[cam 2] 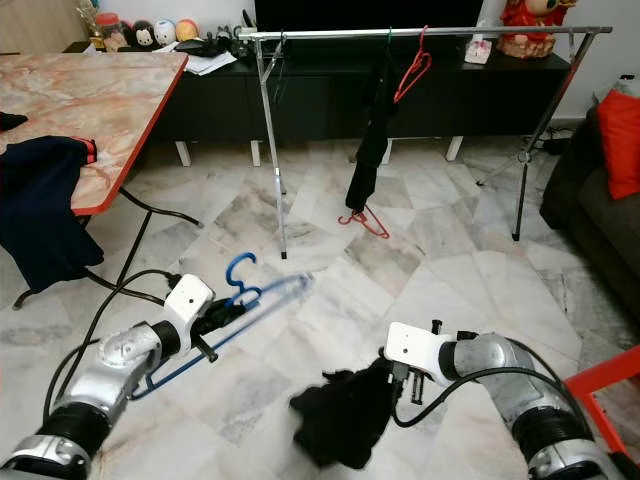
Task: Hang hanger
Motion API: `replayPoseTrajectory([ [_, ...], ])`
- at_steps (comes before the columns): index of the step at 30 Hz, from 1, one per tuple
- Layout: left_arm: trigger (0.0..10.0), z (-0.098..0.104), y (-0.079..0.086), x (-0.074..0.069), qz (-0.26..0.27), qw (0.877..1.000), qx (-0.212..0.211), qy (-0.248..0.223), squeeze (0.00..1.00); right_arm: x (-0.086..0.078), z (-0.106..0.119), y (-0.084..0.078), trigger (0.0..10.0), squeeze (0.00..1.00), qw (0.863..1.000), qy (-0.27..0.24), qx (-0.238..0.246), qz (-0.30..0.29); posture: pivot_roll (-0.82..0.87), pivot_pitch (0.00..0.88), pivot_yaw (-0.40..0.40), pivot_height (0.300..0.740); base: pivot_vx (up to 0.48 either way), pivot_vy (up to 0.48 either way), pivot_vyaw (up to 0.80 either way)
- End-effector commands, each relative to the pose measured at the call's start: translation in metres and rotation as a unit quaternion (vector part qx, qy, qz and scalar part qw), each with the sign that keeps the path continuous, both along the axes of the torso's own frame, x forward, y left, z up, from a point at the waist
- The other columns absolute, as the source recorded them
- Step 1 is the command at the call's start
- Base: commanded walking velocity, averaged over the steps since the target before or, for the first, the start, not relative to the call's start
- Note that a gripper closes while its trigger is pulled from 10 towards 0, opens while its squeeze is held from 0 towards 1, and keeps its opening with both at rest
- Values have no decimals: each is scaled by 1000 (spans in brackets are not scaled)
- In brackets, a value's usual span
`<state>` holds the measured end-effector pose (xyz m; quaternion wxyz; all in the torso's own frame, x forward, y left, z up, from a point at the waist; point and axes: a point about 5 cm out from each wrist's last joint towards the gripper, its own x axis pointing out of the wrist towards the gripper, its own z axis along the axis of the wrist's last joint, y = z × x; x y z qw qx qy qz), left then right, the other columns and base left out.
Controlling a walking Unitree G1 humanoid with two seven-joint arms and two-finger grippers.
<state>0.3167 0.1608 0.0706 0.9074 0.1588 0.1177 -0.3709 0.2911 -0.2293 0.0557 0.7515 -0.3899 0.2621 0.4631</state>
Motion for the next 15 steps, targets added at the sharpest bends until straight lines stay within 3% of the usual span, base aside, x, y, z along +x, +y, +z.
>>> replayPoseTrajectory([
  [1,10000,4,-4,-2,-51,999,15,11,0,11,17,1,10000,0,999,-31,-14,22,-110,0,-14,740,0,0,0],
  [5,10000,2,-1,-10,-113,991,33,57,0,20,35,4,10000,0,997,-61,-26,35,-109,0,-13,740,0,0,0],
  [9,10000,4,-1,-13,-147,985,24,81,0,27,49,10,10000,0,995,-88,-23,48,-107,0,-13,740,0,0,0],
  [15,10000,14,-12,-12,-182,980,3,83,0,31,71,30,10000,0,989,-113,10,90,-111,0,-18,740,0,0,0],
])
